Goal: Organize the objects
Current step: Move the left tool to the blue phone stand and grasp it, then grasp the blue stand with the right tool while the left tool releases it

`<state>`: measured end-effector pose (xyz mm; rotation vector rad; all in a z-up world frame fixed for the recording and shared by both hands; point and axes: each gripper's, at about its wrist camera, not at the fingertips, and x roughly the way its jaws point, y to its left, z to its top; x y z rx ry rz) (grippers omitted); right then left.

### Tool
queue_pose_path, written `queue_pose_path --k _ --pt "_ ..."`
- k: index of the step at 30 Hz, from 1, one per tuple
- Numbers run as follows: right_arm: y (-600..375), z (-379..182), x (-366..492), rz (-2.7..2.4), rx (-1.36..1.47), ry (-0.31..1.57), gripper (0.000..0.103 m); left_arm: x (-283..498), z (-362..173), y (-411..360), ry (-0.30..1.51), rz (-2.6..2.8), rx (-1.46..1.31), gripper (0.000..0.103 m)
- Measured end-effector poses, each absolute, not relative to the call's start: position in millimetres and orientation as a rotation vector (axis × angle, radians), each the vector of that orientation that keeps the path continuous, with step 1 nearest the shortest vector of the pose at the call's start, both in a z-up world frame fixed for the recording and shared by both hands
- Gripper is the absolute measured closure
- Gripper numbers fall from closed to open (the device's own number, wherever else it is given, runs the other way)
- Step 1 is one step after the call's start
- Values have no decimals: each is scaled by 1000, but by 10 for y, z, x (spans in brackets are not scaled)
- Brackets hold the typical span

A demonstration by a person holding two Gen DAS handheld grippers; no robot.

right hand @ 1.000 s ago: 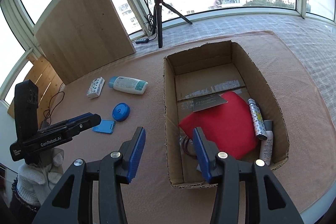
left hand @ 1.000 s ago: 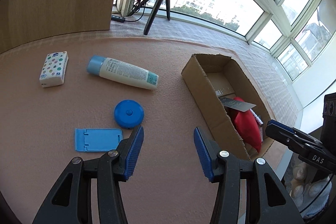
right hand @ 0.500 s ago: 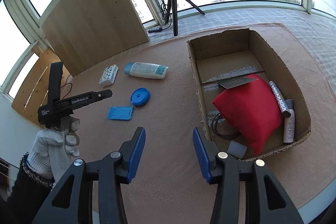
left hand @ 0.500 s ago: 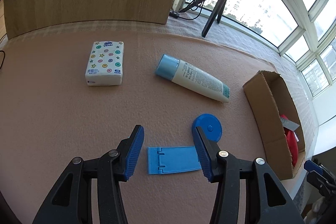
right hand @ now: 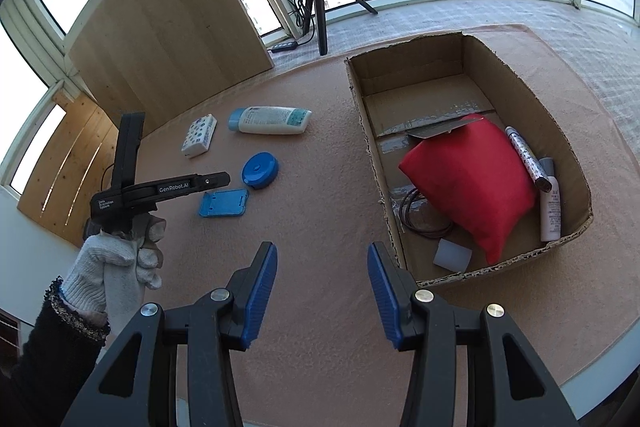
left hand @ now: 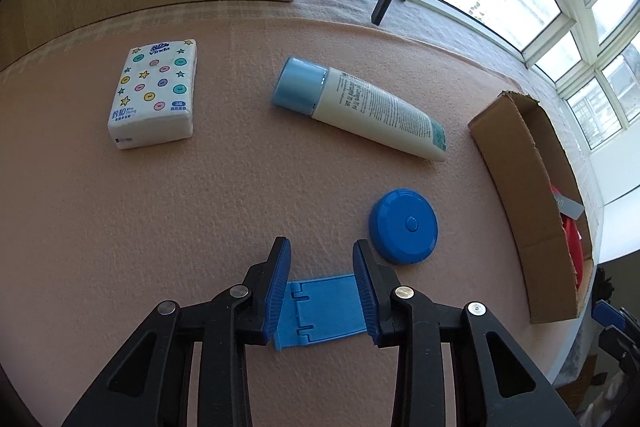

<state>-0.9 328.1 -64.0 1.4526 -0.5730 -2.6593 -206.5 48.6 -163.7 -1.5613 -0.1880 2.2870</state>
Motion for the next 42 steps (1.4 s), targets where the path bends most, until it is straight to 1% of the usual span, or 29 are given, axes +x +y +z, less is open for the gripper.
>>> queue_pose_path --k 10,15,21,24,28,33,36,38,42 --pt "3138 -697 -124 -2617 1464 -550 60 -1714 -1694 551 -166 2210 -1547 71" --pt "3064 -758 -198 -2587 1476 -544 60 -1456 -1704 586 -213 2175 -1536 71" --pt "3007 -840 -273 -2545 1495 -551 60 -1206 -1733 661 -318 2150 -1513 71" --pt "2953 -893 -339 -2513 1509 -543 59 -1135 -1718 761 -269 2165 -1503 71" --pt "2889 -956 -468 -2491 1510 -552 53 -1085 -1704 805 -243 2172 -1507 71" --pt "2736 -1072 -718 -2412 1551 -538 52 -1026 -1669 810 -185 2177 -1510 71" --pt "2659 -1180 -886 -2367 1594 -549 52 -1026 -1668 816 -172 2170 -1508 67" --pt "2624 -1256 -987 -2352 1626 -547 52 -1042 -1664 821 -187 2162 -1509 62" --pt "2566 -1380 -1133 -2316 1674 -555 53 -1045 -1644 822 -188 2160 -1505 61"
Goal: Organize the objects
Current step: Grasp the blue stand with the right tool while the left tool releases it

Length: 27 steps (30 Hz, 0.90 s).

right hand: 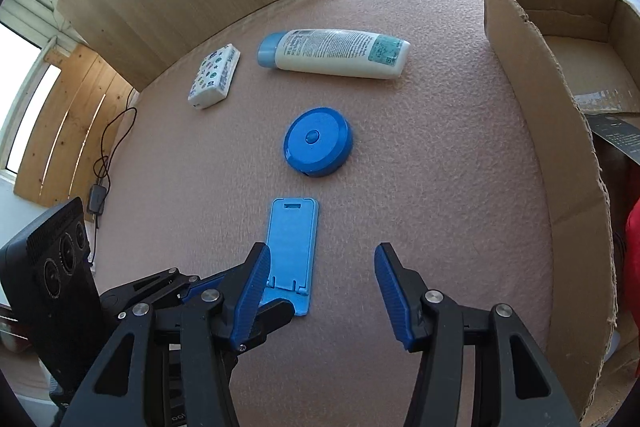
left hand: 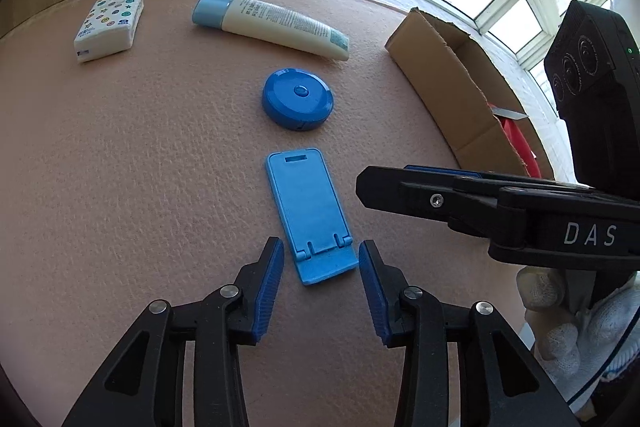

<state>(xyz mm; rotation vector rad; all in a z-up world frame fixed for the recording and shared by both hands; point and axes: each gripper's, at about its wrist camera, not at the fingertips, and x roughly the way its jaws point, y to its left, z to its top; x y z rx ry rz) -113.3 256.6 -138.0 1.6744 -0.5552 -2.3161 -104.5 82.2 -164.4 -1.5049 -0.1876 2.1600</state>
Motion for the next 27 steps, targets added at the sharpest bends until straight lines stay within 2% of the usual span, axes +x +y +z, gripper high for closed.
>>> queue_pose_path --k 7,11,19,22,27 --pt "2468 -1495 -1223 -2254 1709 -558 64 -1066 -1660 792 -224 2147 -1500 61" --pt "2431 -1516 -1245 -2229 1722 -553 76 -1065 -1666 798 -231 2147 -1495 62" --pt "2335 -1506 -1224 -2240 1715 -496 79 -1068 -1672 838 -244 2159 -1487 62" --pt "2336 -1468 -1201 -2265 1698 -486 79 -1056 -1657 838 -258 2161 -1488 67" --pt "2356 -1363 -1147 -2296 1661 -459 79 -1024 -1580 856 -263 2171 -1468 67"
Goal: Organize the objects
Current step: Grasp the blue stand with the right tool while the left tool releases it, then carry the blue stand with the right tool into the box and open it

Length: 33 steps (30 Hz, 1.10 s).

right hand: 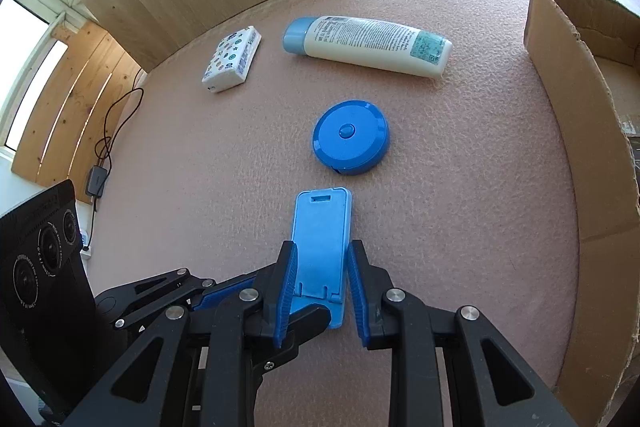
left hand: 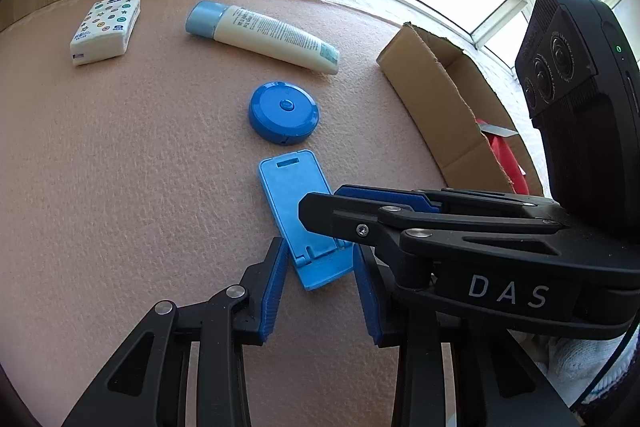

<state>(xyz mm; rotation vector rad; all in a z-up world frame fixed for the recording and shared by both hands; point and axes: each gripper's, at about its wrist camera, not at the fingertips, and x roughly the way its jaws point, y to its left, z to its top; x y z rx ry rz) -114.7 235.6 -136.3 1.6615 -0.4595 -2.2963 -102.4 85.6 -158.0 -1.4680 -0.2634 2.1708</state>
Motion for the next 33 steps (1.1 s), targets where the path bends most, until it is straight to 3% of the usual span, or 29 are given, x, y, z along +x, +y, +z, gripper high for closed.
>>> queue_pose_path --k 15,33 --pt "2734 -978 -975 -2403 1556 -534 80 -1070 -1187 1169 -231 2178 -1355 68" --pt "3765 -613 -596 -2600 1484 -667 80 -992 -782 2289 -108 2046 -1225 68"
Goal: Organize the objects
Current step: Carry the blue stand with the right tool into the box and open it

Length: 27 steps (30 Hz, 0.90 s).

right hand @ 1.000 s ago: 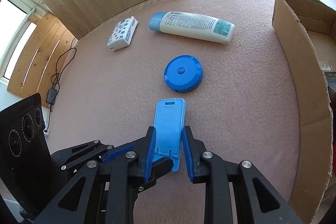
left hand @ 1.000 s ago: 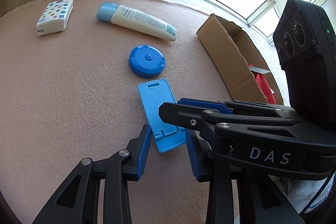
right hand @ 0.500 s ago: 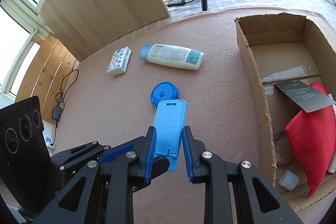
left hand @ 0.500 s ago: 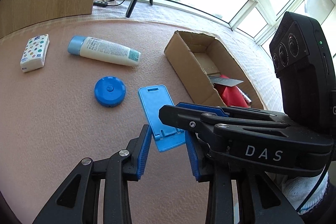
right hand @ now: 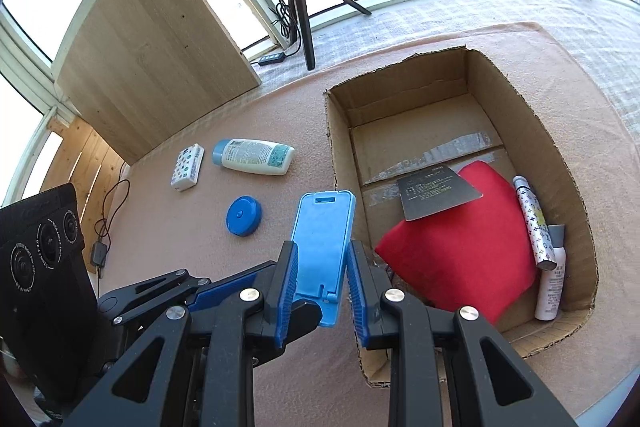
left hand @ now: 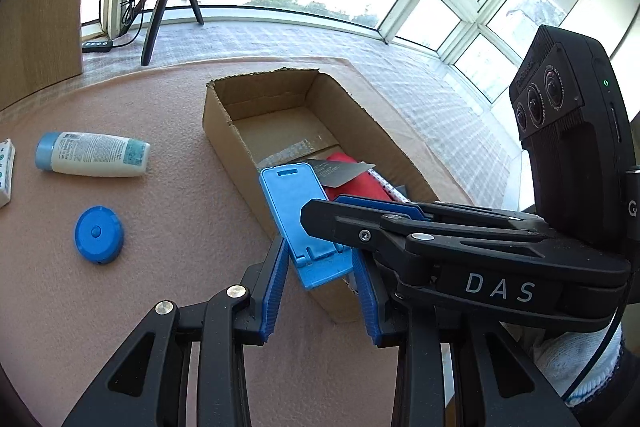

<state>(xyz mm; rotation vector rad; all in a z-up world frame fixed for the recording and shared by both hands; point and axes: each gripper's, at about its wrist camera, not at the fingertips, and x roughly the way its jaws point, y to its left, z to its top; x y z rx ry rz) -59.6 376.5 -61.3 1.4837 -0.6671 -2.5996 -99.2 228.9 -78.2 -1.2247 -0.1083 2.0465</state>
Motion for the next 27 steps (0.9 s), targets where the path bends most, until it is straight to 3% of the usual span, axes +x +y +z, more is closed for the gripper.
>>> queue_pose_path --k 18,27 --pt "4269 -629 -313 -2685 1478 -752 79 -966 -797 2896 12 2006 -1206 68" --pt "4216 -654 -305 -2688 1478 -758 66 -940 -822 2677 0 2035 -1227 67"
